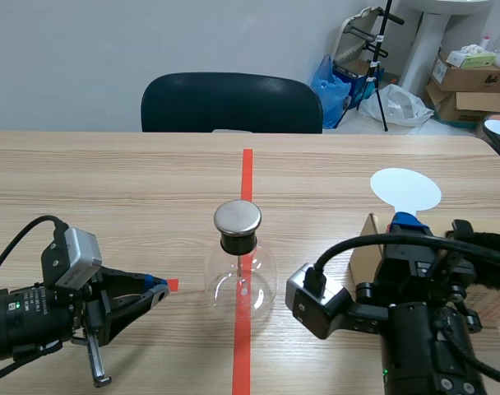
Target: Do the electroscope experiment
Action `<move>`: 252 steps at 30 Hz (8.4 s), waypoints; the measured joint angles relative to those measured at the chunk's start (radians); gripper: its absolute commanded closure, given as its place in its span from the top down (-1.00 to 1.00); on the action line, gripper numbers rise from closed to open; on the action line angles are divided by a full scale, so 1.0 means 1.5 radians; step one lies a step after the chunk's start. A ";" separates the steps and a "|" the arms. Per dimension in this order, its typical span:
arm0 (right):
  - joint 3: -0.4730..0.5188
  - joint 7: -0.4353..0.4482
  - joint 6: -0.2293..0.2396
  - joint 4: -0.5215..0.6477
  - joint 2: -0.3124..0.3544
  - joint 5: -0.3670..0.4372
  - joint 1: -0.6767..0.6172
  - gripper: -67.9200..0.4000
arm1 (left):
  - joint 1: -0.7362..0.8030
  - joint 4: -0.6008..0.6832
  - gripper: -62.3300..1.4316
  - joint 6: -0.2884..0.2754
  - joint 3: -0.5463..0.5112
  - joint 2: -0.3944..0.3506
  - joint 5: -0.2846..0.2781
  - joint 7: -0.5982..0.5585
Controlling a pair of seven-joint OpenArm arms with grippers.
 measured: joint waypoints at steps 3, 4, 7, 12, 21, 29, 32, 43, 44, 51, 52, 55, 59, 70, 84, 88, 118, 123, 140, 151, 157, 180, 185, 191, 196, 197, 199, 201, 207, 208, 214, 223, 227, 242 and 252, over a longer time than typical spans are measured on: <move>0.000 -0.002 0.000 0.000 0.000 0.000 0.000 -0.96 | 0.000 0.000 -0.86 0.000 0.000 0.000 0.000 0.000; 0.000 -0.001 0.000 0.000 0.000 0.000 0.000 -0.96 | 0.000 0.000 -0.86 0.000 0.000 0.000 0.000 0.000; 0.000 0.021 0.000 0.000 0.000 0.000 0.000 -0.96 | 0.000 0.000 -0.86 0.000 0.000 0.000 0.000 0.000; 0.000 0.085 0.000 0.000 0.000 0.000 0.000 -0.96 | 0.000 0.000 -0.86 0.000 0.000 0.000 0.000 0.000; 0.000 0.275 0.000 0.000 0.000 0.000 0.000 -0.96 | 0.000 0.000 -0.86 0.000 0.000 0.000 0.000 0.000; 0.000 0.403 0.000 0.000 0.000 0.000 0.000 -0.96 | 0.000 0.000 -0.86 0.000 0.000 0.000 0.000 0.000; 0.000 0.436 0.000 0.000 0.000 0.000 0.000 -0.96 | 0.000 0.000 -0.86 0.000 0.000 0.000 0.000 0.000; 0.000 0.476 0.000 0.000 0.000 0.000 0.000 -0.96 | 0.000 0.000 -0.86 0.000 0.000 0.000 0.000 0.000; 0.000 0.477 0.000 0.000 0.000 0.000 0.000 -0.96 | 0.000 0.000 -0.86 0.000 0.000 0.000 0.000 0.000; 0.000 0.478 0.000 0.000 0.000 0.000 0.000 -0.96 | 0.000 0.000 -0.86 0.000 0.000 0.000 0.000 0.000; 0.000 0.478 0.000 0.000 0.000 0.000 0.000 -0.96 | 0.000 0.000 -0.86 0.000 0.000 0.000 0.000 0.000; 0.000 0.478 0.000 0.000 0.000 0.000 0.000 -0.96 | 0.000 0.000 -0.86 0.000 0.000 0.000 0.000 0.000; 0.000 0.478 0.000 0.000 0.000 0.000 0.000 -0.96 | 0.000 0.000 -0.86 0.000 0.000 0.000 0.000 0.000; 0.000 0.478 0.000 0.000 0.000 0.000 0.000 -0.96 | 0.000 0.000 -0.86 0.000 0.000 0.000 0.000 0.000; 0.000 0.478 0.000 0.000 0.000 0.000 0.000 -0.96 | 0.000 0.000 -0.86 0.000 0.000 0.000 0.000 0.000; 0.000 0.478 0.000 0.000 0.000 0.000 0.000 -0.96 | 0.000 0.000 -0.86 0.000 0.000 0.000 0.000 0.000; 0.000 0.052 0.000 0.000 0.000 0.000 0.000 -0.96 | 0.000 0.000 -0.86 0.000 0.000 0.000 0.000 -0.001; 0.000 0.046 0.000 0.000 0.000 0.000 0.000 -0.96 | 0.000 0.000 -0.86 0.000 0.000 0.000 0.000 -0.001; 0.000 0.047 0.000 0.000 0.000 0.000 0.000 -0.96 | 0.000 0.000 -0.86 0.000 0.000 0.000 0.000 -0.001; 0.000 0.051 0.000 0.000 0.000 0.000 0.000 -0.96 | 0.000 0.000 -0.86 0.000 0.000 0.000 0.000 0.001; 0.000 0.053 0.000 0.000 0.000 0.000 0.000 -0.96 | 0.000 0.000 -0.86 0.000 0.000 0.000 0.000 0.001; 0.000 0.053 0.000 0.000 0.000 0.000 0.000 -0.96 | 0.000 0.000 -0.86 0.000 0.000 0.000 0.000 0.001; 0.000 0.053 0.000 0.000 0.000 0.000 0.000 -0.96 | 0.000 0.000 -0.86 0.000 0.000 0.000 0.000 0.001; 0.000 0.053 0.000 0.000 0.000 0.000 0.000 -0.96 | 0.000 0.000 -0.86 0.000 0.000 0.000 0.000 0.001; 0.000 0.053 0.000 0.000 0.000 0.000 0.000 -0.96 | 0.000 0.000 -0.86 0.000 0.000 0.000 0.000 0.001; 0.000 0.053 0.000 0.000 0.000 0.000 0.000 -0.96 | 0.000 0.000 -0.86 0.000 0.000 0.000 0.000 0.001; 0.000 0.053 0.000 0.000 0.000 0.000 0.000 -0.96 | 0.000 0.000 -0.86 0.000 0.000 0.000 0.000 0.001; 0.000 0.053 0.000 0.000 0.000 0.000 0.000 -0.96 | 0.000 0.000 -0.86 0.000 0.000 0.000 0.000 0.001; 0.000 0.053 0.000 0.000 0.000 0.000 0.000 -0.96 | 0.000 0.000 -0.86 0.000 0.000 0.000 0.000 0.001; 0.000 0.053 0.000 0.000 0.000 0.000 0.000 -0.96 | 0.000 0.000 -0.86 0.000 0.000 0.000 0.000 0.001; 0.000 0.053 0.000 0.000 0.000 0.000 0.000 -0.96 | 0.000 0.000 -0.86 0.000 0.000 0.000 0.000 0.001; 0.000 0.053 0.000 0.000 0.000 0.000 0.000 -0.96 | 0.000 0.000 -0.86 0.000 0.000 0.000 0.000 0.001; 0.000 0.053 0.000 0.000 0.000 0.000 0.000 -0.96 | 0.000 0.000 -0.86 0.000 0.000 0.000 0.000 0.001; 0.000 0.053 0.000 0.000 0.000 0.000 0.000 -0.96 | 0.000 0.000 -0.86 0.000 0.000 0.000 0.000 0.001; 0.000 0.173 0.000 0.000 0.000 0.000 0.000 -0.96 | 0.000 0.000 -0.86 0.000 0.000 0.000 0.000 0.001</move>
